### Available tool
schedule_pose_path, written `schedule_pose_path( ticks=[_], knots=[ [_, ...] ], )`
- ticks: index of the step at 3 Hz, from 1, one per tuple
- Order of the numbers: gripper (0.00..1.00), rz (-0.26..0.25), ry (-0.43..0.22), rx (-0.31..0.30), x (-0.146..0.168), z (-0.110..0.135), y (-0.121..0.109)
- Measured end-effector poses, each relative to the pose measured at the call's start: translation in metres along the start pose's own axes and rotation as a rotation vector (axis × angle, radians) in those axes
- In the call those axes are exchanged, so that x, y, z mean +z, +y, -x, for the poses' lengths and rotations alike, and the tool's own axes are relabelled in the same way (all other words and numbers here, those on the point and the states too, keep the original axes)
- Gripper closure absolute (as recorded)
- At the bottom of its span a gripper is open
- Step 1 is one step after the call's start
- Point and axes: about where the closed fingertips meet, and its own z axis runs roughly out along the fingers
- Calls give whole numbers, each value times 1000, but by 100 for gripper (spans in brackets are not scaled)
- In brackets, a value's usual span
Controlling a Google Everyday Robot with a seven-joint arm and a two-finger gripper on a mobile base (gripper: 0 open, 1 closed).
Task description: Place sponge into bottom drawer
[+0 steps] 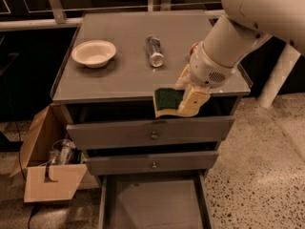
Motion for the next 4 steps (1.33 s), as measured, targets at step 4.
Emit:
schedule_pose_path(
  ticks=[4],
  knots=[
    [100, 97, 18, 173, 80, -48, 60]
  ],
)
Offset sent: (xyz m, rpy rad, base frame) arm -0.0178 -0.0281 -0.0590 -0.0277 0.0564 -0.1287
